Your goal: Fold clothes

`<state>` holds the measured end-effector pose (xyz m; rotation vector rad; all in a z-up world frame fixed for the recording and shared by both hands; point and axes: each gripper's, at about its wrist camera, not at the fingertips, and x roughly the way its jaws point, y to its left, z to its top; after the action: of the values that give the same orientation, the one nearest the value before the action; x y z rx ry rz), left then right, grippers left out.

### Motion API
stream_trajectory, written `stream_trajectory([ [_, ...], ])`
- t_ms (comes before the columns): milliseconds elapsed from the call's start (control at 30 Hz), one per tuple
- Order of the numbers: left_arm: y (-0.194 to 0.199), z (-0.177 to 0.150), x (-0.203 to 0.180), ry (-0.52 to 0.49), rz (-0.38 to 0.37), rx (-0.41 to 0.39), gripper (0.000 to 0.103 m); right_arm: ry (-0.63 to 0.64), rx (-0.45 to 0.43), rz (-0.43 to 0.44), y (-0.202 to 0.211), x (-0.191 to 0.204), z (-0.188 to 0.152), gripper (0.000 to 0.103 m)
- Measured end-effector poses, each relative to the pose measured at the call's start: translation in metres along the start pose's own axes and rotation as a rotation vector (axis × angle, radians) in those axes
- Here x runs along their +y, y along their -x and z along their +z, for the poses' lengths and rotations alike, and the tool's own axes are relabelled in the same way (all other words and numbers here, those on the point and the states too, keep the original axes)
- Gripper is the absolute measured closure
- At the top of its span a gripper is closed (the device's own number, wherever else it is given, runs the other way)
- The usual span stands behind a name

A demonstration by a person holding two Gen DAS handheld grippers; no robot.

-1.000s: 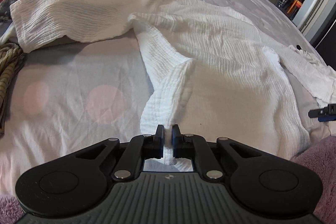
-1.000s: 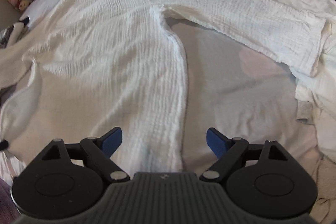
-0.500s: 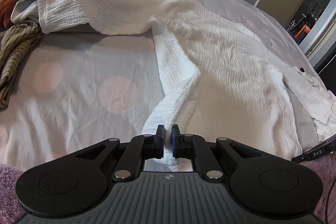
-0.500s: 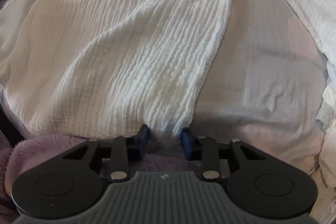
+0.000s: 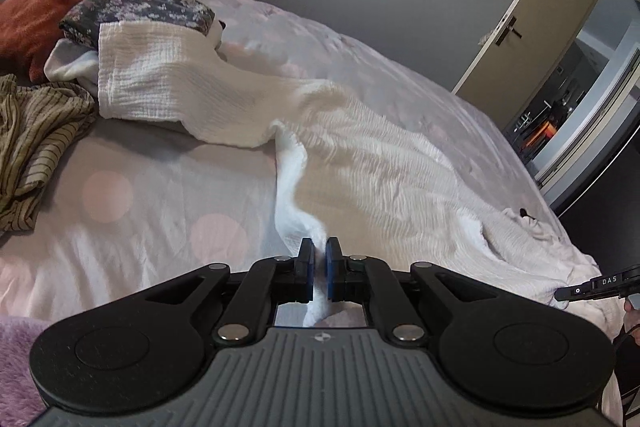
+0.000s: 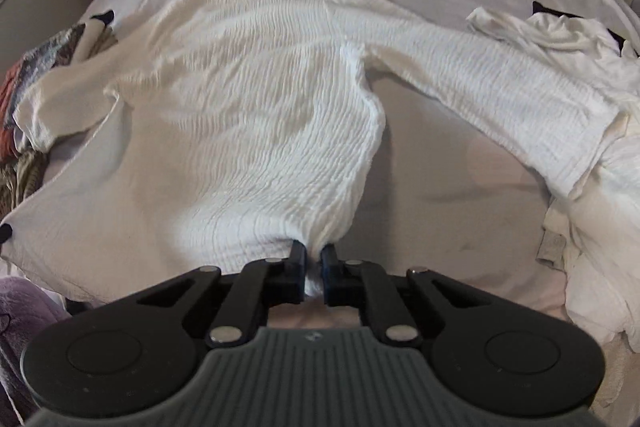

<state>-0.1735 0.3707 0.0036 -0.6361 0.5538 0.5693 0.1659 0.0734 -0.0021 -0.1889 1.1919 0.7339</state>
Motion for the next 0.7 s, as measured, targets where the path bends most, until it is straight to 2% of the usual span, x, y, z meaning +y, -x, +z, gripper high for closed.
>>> stream_trajectory([
  [167,0.03,0.008,-0.008,-0.006,-0.036,-0.039,0.099,-0.027,-0.059,0.018,0.038,-0.005,0.013,0.095],
  [300,0.031,0.001,-0.008,-0.038,0.012,0.002,0.099,-0.011,-0.038,-0.039,0.043,-0.009,0.016,0.095],
  [467,0.013,-0.019,0.002,-0.055,0.075,0.095,0.099,-0.02,0.052,-0.076,0.01,-0.024,-0.001,0.095],
  [700,-0.011,-0.04,0.011,-0.097,0.157,0.178,0.099,-0.05,0.092,-0.097,-0.043,-0.033,-0.02,0.094],
])
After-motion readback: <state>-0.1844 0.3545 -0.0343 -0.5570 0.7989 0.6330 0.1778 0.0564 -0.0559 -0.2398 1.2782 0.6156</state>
